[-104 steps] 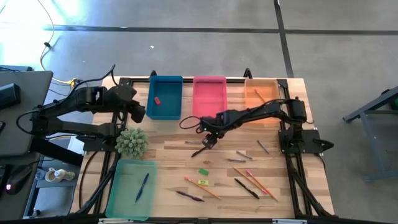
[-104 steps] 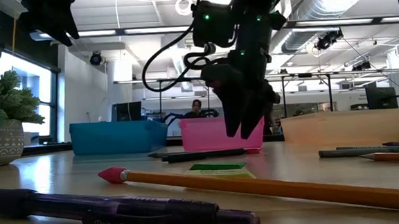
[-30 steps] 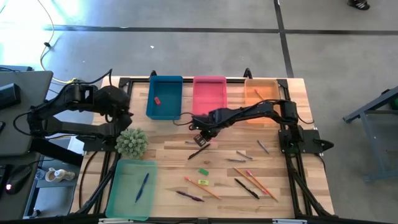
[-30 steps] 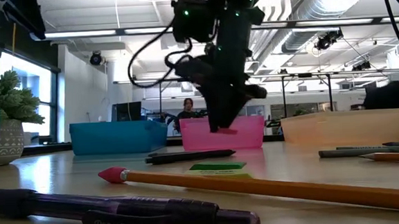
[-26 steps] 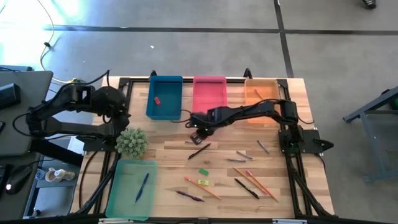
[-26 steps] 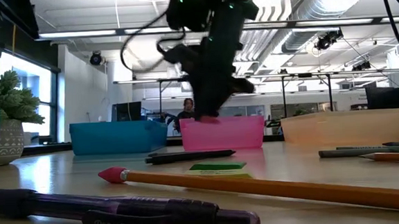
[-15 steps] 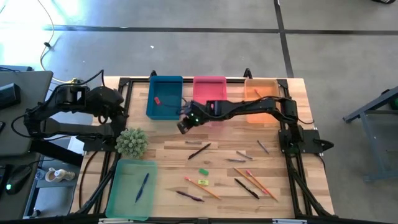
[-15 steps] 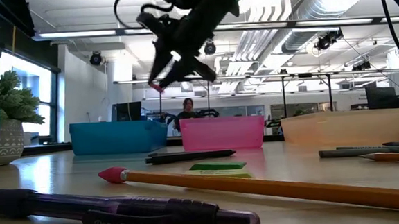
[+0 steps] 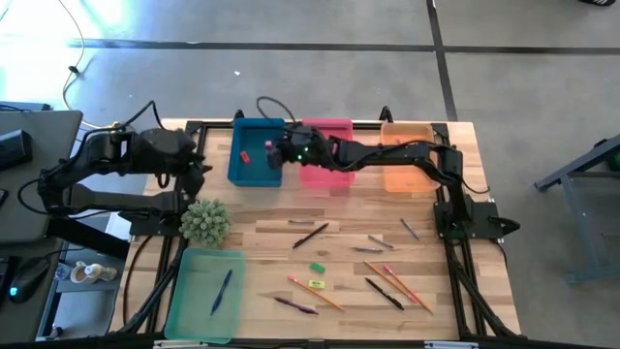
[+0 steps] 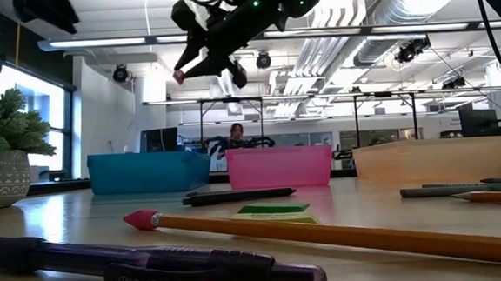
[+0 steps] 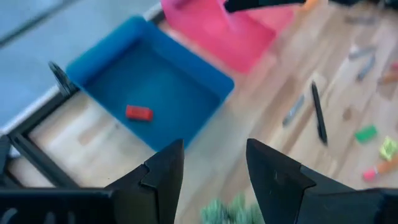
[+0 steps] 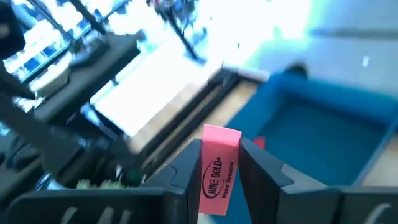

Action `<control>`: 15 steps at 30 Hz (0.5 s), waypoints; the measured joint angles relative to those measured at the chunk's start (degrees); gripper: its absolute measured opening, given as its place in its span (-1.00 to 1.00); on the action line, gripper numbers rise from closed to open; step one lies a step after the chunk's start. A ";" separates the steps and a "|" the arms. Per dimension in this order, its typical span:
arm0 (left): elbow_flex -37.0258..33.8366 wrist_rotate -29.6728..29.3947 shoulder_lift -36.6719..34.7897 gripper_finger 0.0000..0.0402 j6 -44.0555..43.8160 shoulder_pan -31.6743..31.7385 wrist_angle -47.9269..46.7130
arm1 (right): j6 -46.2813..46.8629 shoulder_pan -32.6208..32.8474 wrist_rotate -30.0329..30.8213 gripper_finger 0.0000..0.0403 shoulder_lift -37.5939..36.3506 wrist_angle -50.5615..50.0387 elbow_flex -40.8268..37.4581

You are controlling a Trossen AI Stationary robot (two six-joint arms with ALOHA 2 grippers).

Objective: Sort crayons/erasers/pens/pencils in bins
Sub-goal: Put the pink eraser into the blue bin

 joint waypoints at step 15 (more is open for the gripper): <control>0.00 -10.79 1.62 -0.20 0.02 0.02 11.15 | -22.81 -2.81 -6.29 -0.59 7.49 11.55 0.03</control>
